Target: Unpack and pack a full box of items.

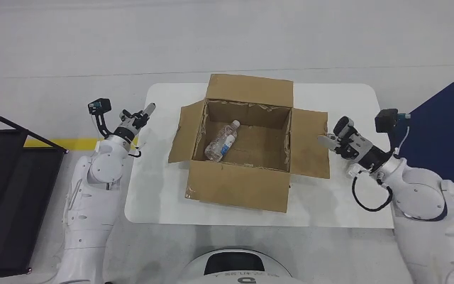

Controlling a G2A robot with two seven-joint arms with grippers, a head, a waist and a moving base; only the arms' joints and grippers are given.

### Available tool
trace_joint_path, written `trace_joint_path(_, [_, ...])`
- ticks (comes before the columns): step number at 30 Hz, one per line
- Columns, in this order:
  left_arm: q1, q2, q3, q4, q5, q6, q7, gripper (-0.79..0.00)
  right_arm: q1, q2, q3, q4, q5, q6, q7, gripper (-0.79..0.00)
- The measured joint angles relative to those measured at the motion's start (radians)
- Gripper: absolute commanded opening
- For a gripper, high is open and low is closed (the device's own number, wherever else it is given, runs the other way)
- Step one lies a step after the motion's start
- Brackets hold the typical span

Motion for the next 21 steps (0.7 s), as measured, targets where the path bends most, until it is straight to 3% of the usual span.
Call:
trace_joint_path(7, [0.000,0.000,0.000,0.000,0.000,0.000,0.000,0.000,0.177,0.005,-0.198,-0.045,0.044,0.085,0.176,0.000])
trace_joint_path(17, [0.000,0.000,0.000,0.000,0.000,0.000,0.000,0.000,0.539,-0.038,-0.603,0.156,-0.042,0.315,0.257,0.000])
trace_joint_path(21, [0.000,0.000,0.000,0.000,0.000,0.000,0.000,0.000,0.613,-0.056,-0.708,0.238,-0.086,0.369,0.251,0.000])
